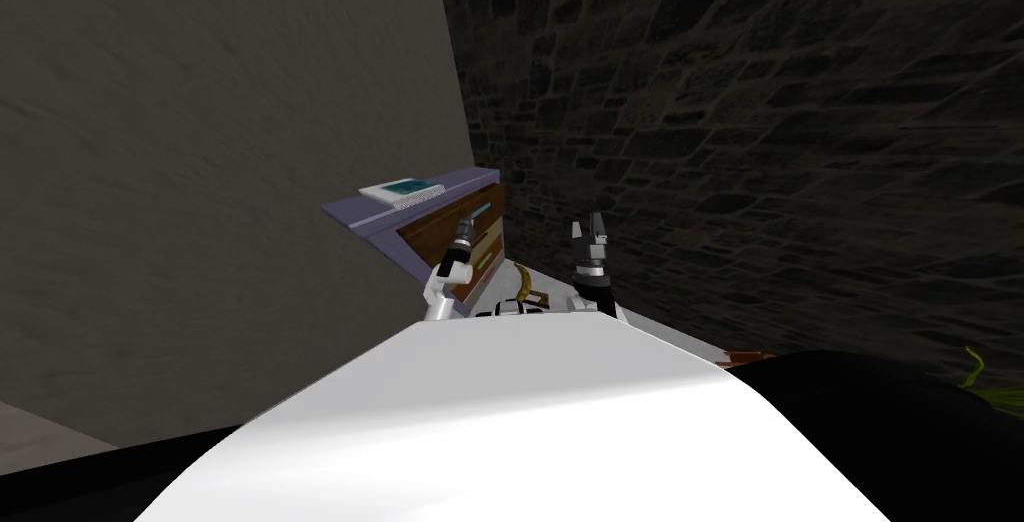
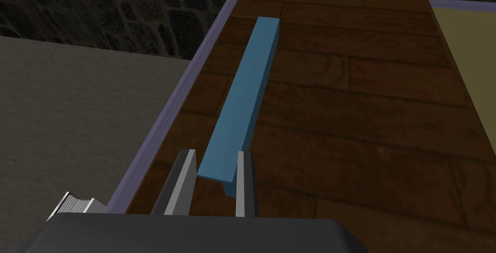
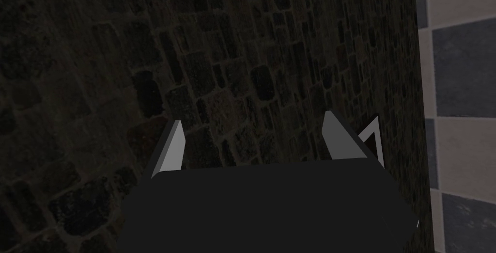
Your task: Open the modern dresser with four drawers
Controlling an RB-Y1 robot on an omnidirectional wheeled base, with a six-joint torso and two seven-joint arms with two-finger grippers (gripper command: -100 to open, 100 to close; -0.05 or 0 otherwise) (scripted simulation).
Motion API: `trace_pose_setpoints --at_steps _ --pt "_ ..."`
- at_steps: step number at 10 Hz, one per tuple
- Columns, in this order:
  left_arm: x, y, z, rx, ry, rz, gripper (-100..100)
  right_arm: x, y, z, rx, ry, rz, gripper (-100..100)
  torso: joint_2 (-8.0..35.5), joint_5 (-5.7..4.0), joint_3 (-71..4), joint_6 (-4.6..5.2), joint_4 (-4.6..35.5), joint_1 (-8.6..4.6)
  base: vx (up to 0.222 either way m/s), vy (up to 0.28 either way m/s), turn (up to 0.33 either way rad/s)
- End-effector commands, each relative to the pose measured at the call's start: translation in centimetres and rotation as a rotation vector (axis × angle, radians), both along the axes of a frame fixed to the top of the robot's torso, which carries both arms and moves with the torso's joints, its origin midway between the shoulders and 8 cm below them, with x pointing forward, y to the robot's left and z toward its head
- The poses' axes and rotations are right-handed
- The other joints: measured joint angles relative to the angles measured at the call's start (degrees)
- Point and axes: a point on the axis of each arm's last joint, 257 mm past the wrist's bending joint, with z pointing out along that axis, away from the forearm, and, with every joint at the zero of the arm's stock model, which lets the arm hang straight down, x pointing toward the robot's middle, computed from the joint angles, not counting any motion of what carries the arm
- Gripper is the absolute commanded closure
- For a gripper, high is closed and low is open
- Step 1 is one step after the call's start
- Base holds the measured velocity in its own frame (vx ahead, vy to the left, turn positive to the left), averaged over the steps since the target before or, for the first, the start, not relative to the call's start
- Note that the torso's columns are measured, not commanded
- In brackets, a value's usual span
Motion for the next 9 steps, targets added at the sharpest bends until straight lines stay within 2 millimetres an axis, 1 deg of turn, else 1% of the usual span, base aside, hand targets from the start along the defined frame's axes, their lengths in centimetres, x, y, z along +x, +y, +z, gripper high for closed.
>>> trace_pose_setpoints --at_steps 1,2,3,4,5,6,7,9 --pt "2.1 -0.1 -0.1 0.0 0.014 -0.004 100 0.0 0.0 0.0 0.0 0.0 0.0 0 0.0 0.0 0.0 0.03 0.0 -0.05 -0.112 -0.071 0.074" --pt "2.4 -0.4 0.4 0.0 0.004 -0.01 100 0.0 0.0 0.0 0.0 0.0 0.0 0 0.1 -0.01 0.0 0.0 0.0 -0.11 -0.084 -0.059 0.017" --pt "3.4 -0.4 0.3 0.0 0.012 -0.011 100 0.0 0.0 0.0 0.0 0.0 0.0 0 0.1 -0.02 0.0 -0.01 0.0 -0.06 -0.081 -0.053 0.051" --pt "3.5 -0.6 0.7 0.0 0.006 -0.014 100 0.0 0.0 0.0 0.0 0.0 0.0 0 0.1 -0.02 0.0 0.0 0.0 -0.04 -0.067 -0.041 0.029" --pt "4.6 -0.7 0.8 -0.001 0.011 -0.016 100 0.0 0.0 0.0 0.0 0.0 0.0 0 0.1 -0.03 0.0 0.02 0.1 -0.03 -0.064 -0.043 0.055" --pt "4.6 -0.8 1.0 -0.001 0.007 -0.017 100 0.0 0.0 0.0 0.0 0.0 0.0 0 0.1 -0.05 0.0 0.05 0.1 -0.1 -0.054 -0.036 0.023" --pt "4.4 -0.7 0.5 0.0 0.018 -0.015 100 0.0 0.0 0.0 0.0 0.0 0.0 0 0.1 -0.08 0.1 0.07 0.2 -0.14 -0.016 -0.013 -0.006" --pt "4.3 -1.0 0.6 0.0 0.016 -0.017 100 0.0 0.0 0.0 0.0 0.0 0.0 0 0.2 -0.07 0.1 0.06 0.1 -0.31 -0.065 -0.109 0.003"
